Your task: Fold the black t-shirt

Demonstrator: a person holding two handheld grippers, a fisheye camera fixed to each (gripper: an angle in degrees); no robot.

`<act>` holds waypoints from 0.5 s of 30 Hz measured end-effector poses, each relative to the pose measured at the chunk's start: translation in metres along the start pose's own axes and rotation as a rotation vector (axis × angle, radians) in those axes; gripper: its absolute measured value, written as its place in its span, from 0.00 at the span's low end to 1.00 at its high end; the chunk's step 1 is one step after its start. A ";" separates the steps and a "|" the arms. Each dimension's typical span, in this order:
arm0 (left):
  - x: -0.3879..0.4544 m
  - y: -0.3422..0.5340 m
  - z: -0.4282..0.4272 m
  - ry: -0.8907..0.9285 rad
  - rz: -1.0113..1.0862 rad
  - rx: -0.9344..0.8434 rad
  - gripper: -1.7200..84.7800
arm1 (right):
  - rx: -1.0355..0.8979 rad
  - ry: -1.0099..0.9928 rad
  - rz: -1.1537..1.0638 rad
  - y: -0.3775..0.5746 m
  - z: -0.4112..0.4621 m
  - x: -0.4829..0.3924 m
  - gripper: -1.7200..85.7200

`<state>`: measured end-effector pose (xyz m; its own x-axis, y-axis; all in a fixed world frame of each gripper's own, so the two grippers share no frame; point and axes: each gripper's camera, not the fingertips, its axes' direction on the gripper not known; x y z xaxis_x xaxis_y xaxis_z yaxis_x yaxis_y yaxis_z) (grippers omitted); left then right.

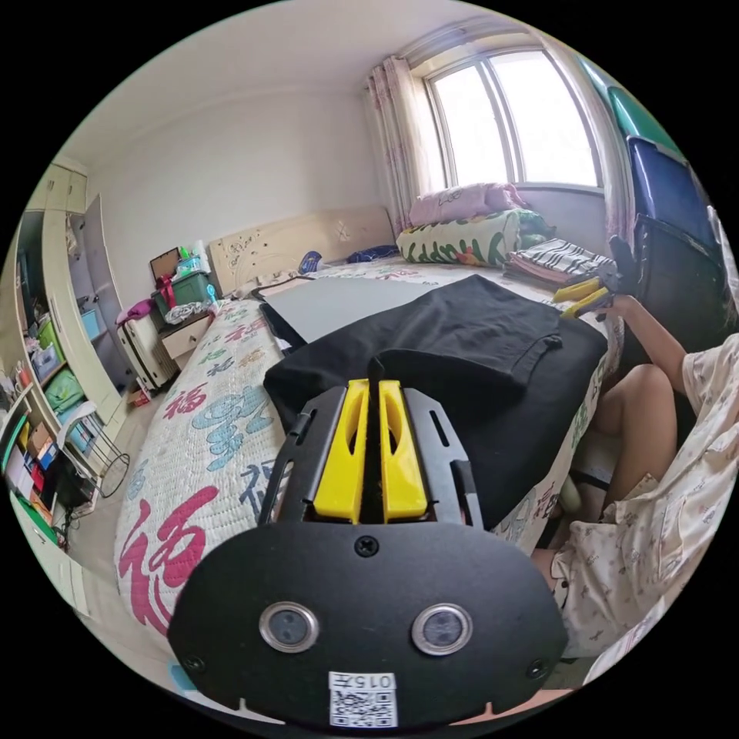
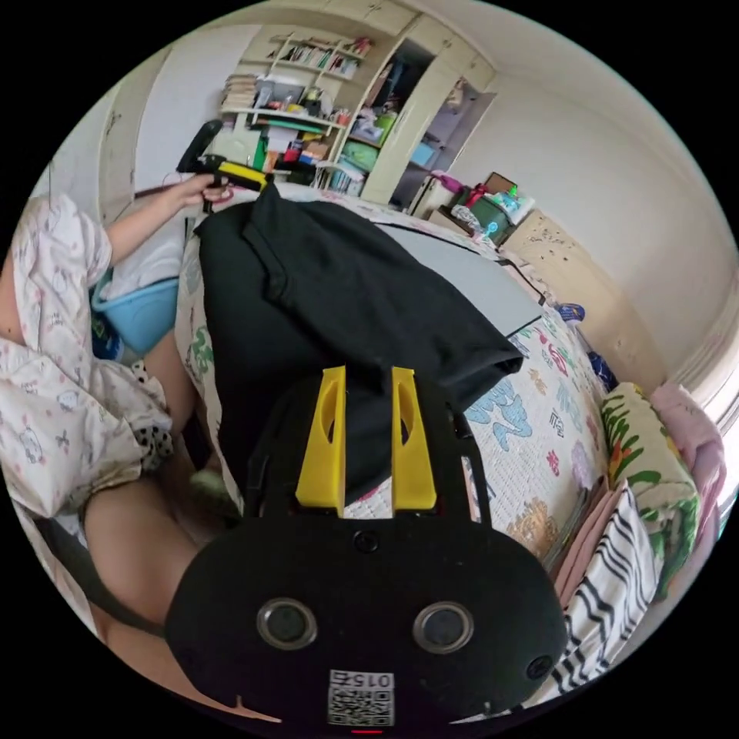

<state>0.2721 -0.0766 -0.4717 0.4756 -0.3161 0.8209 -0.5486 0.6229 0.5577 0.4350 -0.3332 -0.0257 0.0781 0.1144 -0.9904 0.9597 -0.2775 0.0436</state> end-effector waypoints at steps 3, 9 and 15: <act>0.003 -0.015 -0.005 0.002 -0.017 -0.003 0.03 | -0.060 0.105 0.020 -0.019 0.015 -0.006 0.04; 0.012 -0.058 -0.039 -0.021 -0.006 0.027 0.03 | 0.086 0.025 0.129 -0.018 -0.037 0.013 0.01; 0.026 -0.084 -0.093 -0.011 0.018 0.103 0.03 | 0.235 -0.105 0.142 0.002 -0.124 0.026 0.01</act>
<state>0.3944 -0.0700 -0.5087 0.4574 -0.3140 0.8320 -0.6249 0.5521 0.5519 0.4718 -0.2128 -0.0349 0.1672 -0.0371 -0.9852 0.8512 -0.4989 0.1632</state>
